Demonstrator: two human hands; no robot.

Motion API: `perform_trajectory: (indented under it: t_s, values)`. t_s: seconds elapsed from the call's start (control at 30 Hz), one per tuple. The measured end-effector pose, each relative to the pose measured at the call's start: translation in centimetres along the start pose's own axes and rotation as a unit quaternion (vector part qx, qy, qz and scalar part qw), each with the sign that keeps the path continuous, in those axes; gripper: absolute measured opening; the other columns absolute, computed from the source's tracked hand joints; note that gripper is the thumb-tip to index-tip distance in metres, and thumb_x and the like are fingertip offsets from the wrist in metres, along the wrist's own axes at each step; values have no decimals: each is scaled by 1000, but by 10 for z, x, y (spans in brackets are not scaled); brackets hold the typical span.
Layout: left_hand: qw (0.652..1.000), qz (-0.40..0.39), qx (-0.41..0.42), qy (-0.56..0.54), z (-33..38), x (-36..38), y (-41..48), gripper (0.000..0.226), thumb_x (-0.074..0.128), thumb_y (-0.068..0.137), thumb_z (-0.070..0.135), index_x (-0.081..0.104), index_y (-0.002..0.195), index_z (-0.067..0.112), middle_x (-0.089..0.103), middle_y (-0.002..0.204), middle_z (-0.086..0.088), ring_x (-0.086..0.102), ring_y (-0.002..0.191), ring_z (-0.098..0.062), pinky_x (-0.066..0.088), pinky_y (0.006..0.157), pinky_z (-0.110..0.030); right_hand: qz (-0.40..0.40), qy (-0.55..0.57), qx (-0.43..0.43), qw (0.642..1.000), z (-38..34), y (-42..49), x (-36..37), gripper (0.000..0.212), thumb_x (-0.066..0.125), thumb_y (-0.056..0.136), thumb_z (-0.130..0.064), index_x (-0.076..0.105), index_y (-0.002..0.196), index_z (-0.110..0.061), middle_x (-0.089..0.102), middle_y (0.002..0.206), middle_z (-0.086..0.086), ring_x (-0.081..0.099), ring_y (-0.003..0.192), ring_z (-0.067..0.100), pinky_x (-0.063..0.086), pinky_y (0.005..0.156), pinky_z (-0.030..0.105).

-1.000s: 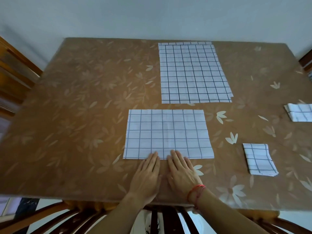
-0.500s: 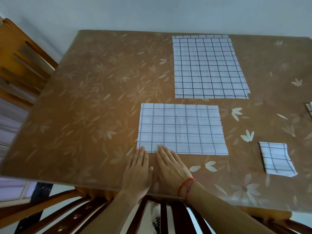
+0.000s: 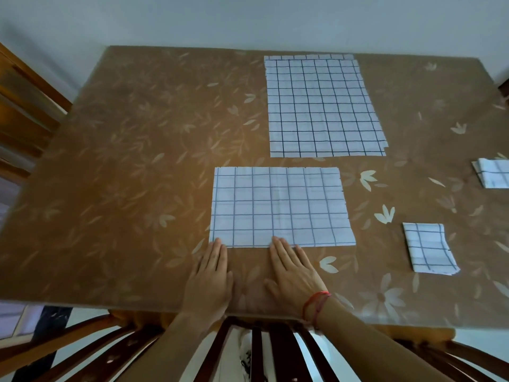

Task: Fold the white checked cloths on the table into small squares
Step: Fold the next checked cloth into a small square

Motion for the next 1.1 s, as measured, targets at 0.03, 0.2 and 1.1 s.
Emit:
perform_trajectory:
  t_s: [0.03, 0.2, 1.1]
  values:
    - [1000, -3, 0, -1, 0, 0, 0, 63, 16, 98, 38, 28, 150, 4, 25, 158, -10, 18, 148, -21, 30, 116, -42, 4, -4, 6, 1000, 8, -4, 2, 73, 37, 83, -53, 53, 135, -4, 46, 145, 10, 45, 133, 23, 36, 110, 44]
    - [1000, -16, 2, 8, 1, -4, -1, 65, 13, 98, 40, 30, 149, 3, 26, 158, -10, 18, 147, -21, 24, 117, -40, 13, -10, 55, 998, 51, -28, 3, 79, 39, 85, -56, 40, 143, -2, 34, 152, 12, 33, 141, 25, 16, 111, 42]
    - [998, 10, 17, -67, 64, -12, 38, 45, 58, 94, 27, 54, 137, 12, 43, 148, -10, 36, 139, -29, 37, 112, -44, 77, 357, 333, 869, 144, 11, -74, 16, 57, 88, -23, 54, 90, -7, 55, 90, 9, 54, 107, 32, 43, 78, 33]
Point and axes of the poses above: each hand's wrist, its own y-axis towards the middle knuckle, its own x-axis out of the palm, z = x × y, the point moved 2 cm from there along y, towards the middle knuckle
